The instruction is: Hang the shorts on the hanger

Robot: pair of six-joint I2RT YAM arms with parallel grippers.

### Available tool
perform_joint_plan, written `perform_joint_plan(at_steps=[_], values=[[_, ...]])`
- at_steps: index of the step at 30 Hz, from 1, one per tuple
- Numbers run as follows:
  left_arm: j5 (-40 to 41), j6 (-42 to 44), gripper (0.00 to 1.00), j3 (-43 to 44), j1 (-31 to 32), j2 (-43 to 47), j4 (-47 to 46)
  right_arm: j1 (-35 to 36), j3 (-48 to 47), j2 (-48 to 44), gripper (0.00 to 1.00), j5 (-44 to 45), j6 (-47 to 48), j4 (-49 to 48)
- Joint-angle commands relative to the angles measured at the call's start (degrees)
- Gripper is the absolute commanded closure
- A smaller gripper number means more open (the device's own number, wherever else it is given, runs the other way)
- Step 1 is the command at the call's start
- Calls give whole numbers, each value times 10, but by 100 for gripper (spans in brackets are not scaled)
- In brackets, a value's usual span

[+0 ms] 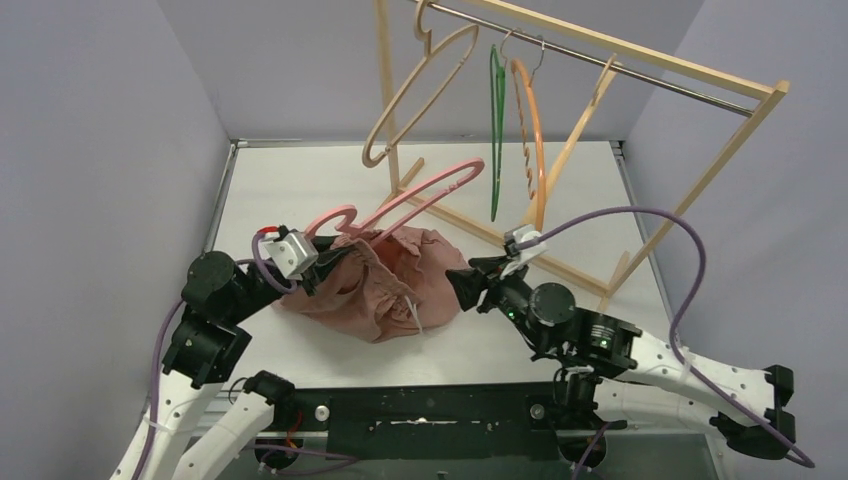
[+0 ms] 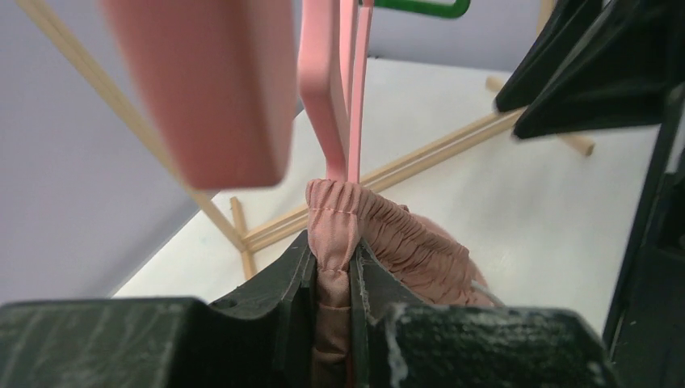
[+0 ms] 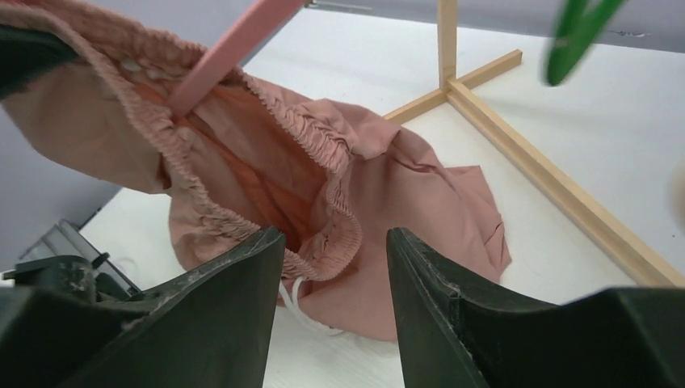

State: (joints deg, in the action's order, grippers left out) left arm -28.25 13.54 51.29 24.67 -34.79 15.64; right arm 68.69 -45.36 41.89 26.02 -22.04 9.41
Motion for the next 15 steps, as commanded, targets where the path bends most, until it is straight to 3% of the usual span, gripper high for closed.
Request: perform_joint_plan(at_steps=[1, 7, 15], values=[[-43, -123, 100, -3, -1, 23, -134, 3, 1, 71, 51, -6, 13, -107], [-95, -198, 100, -8, -1, 47, -171, -2, 6, 123, 51, 23, 8, -174], [-118, -207, 100, -2, -1, 57, -157, -14, 37, 137, 50, 23, 10, -191]])
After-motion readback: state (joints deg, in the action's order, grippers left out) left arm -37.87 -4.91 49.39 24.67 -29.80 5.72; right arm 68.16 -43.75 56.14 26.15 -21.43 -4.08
